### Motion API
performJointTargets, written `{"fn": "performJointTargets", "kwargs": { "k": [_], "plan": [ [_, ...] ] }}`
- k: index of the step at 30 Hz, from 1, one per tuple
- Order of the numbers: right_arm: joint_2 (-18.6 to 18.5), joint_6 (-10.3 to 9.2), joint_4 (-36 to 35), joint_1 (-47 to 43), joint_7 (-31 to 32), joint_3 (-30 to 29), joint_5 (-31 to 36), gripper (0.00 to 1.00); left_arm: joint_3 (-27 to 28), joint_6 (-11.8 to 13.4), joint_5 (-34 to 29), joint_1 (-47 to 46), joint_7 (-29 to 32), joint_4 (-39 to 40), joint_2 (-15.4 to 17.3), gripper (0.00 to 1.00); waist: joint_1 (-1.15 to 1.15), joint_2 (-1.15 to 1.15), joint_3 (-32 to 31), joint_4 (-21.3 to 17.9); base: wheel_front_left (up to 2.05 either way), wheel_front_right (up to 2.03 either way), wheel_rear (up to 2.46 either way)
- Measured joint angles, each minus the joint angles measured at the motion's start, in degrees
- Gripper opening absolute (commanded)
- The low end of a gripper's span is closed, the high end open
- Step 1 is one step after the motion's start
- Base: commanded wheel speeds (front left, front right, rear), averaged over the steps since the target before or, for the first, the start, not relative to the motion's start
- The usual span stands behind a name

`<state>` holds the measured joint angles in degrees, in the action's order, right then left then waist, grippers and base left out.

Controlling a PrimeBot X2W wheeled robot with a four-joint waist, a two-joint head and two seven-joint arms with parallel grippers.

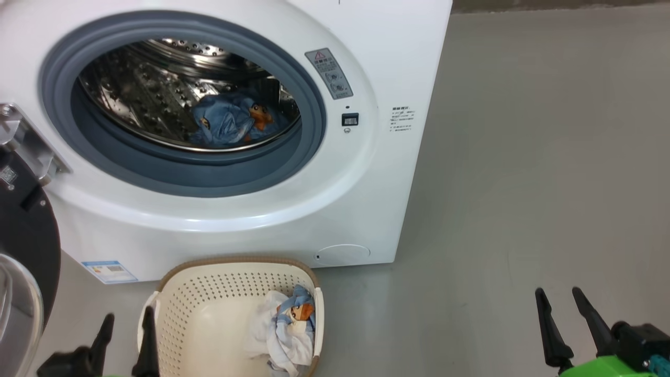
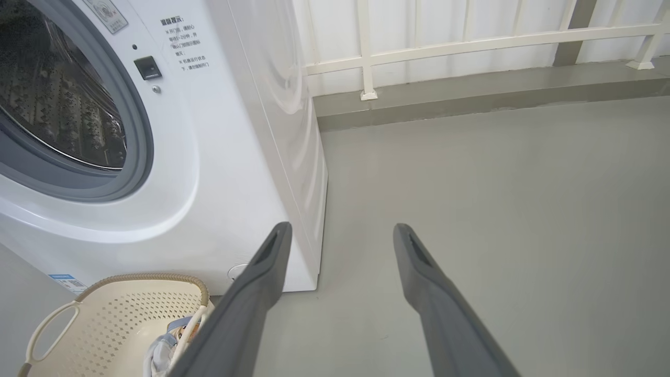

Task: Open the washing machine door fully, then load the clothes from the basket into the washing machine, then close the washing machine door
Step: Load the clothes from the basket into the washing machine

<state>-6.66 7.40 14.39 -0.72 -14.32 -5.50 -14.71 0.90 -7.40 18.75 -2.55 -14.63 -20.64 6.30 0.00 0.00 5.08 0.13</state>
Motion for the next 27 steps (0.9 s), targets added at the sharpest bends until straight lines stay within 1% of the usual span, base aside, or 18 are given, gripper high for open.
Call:
{"fn": "performJointTargets", "kwargs": {
  "k": [5,9,27],
  "plan": [
    [0.13,0.0,-0.09,-1.65,0.0,-0.53,0.0,1.0,1.98,0.0,0.0,3.68,-0.01,2.11,-0.09,1.0,0.0,0.0,-0.89,-0.33,0.0,0.0,0.0],
    [0.29,0.0,-0.34,-1.65,0.01,-0.68,0.0,1.0,2.99,0.0,-0.48,4.89,0.0,3.42,-0.88,1.0,0.0,0.0,-0.98,-0.57,0.0,0.0,0.0],
    [0.8,0.0,-0.64,-1.6,0.01,-0.64,0.0,1.0,3.15,0.0,-0.99,4.97,0.0,3.72,-1.81,1.0,0.0,0.0,0.66,-0.9,0.0,0.0,0.0]
  ]
}}
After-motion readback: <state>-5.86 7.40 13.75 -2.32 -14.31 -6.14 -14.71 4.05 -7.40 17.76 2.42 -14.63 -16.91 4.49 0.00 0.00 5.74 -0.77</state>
